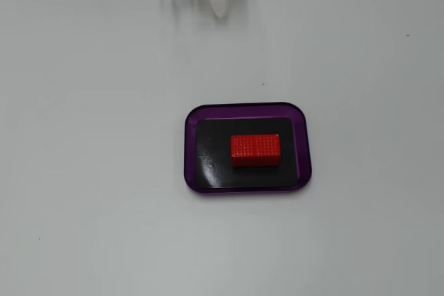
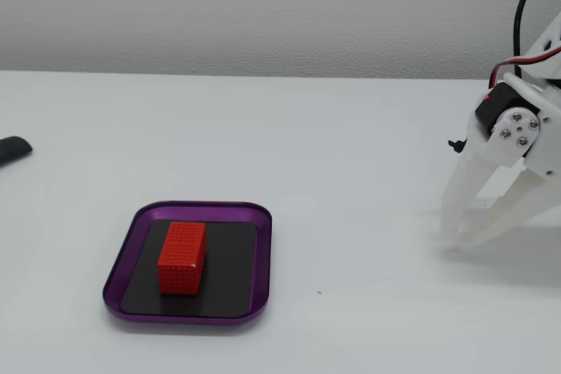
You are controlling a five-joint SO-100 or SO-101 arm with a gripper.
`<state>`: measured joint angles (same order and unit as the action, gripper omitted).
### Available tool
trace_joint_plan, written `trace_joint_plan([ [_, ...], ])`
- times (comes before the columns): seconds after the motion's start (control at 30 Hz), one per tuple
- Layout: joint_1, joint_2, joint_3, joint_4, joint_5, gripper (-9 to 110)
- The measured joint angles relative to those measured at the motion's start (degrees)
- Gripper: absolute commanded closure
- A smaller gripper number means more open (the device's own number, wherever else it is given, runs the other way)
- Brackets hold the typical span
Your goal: Pick up the cube and place it in the box.
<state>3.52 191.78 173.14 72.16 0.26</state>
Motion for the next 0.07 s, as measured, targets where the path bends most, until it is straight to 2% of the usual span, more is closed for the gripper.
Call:
trace_joint_plan([
  [0.07,0.0,0.0,0.0,0.0,0.0,102],
])
